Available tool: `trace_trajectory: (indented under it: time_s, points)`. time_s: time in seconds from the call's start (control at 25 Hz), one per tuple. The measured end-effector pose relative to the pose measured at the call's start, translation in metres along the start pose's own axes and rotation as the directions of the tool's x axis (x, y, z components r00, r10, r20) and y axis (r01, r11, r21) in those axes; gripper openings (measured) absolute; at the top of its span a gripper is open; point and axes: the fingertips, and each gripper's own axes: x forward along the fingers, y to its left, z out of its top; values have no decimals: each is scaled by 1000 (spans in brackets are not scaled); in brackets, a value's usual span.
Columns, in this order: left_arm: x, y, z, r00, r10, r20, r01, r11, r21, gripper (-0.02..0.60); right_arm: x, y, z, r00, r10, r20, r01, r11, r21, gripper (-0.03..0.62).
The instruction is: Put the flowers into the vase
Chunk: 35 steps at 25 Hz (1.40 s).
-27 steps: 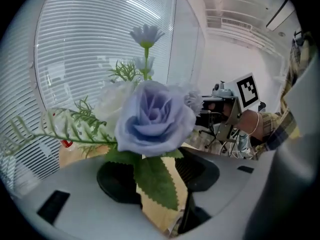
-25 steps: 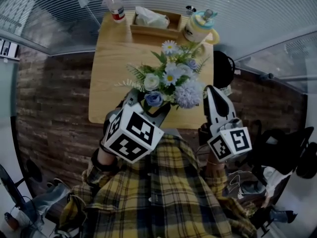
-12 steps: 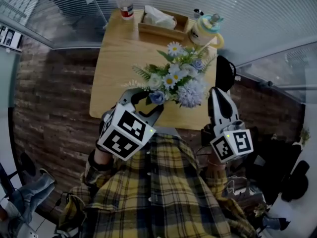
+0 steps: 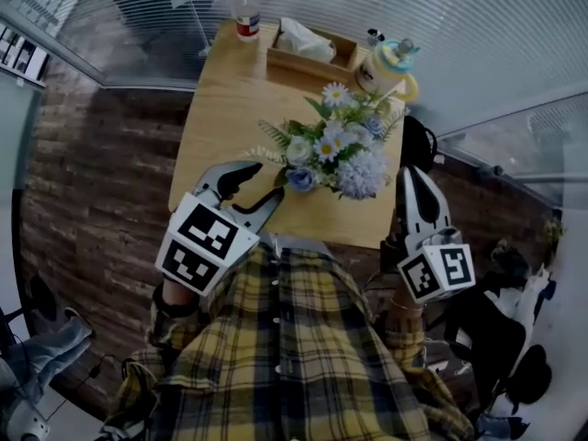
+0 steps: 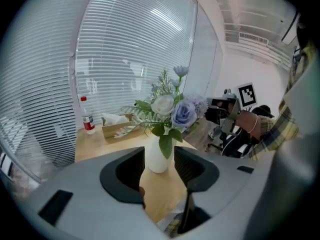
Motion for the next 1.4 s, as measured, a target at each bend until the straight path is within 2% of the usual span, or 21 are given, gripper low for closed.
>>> trace_trajectory:
  time_s: [0.16,0.36,0.6,0.8,0.92,1.0,1.12,1.4]
  points:
    - [-20,14,11,995,37,92,-33,999,-36,189,2,5,11,1000,15,10,-15,1000,-25,14]
    - [-47,30,34,972,116,202,-103,992,-76,97,5,18,26,998,48,37,-46,997,-55,12]
    - [-68,38,75,923,173,345,-142,983,-115,14,6,32,45,994,82,72,-76,994,-76,12]
    - [-67,28,111,876,140,461,-88,987,-132,9,9,42,58,991,106,87,-97,990,-100,14]
    - [-67,23,133,844,136,518,-92,990,-110,9,13,49,65,989,114,93,-103,988,-117,13]
    - [-65,18,145,831,123,542,-88,992,-89,9,15,53,69,988,122,96,-110,986,-126,13]
    - [-59,13,158,825,106,556,-80,994,-71,9,19,57,73,986,132,99,-118,984,-135,12]
    - [-46,5,163,834,71,548,-64,997,-33,9,25,63,75,986,133,100,-118,982,-145,12]
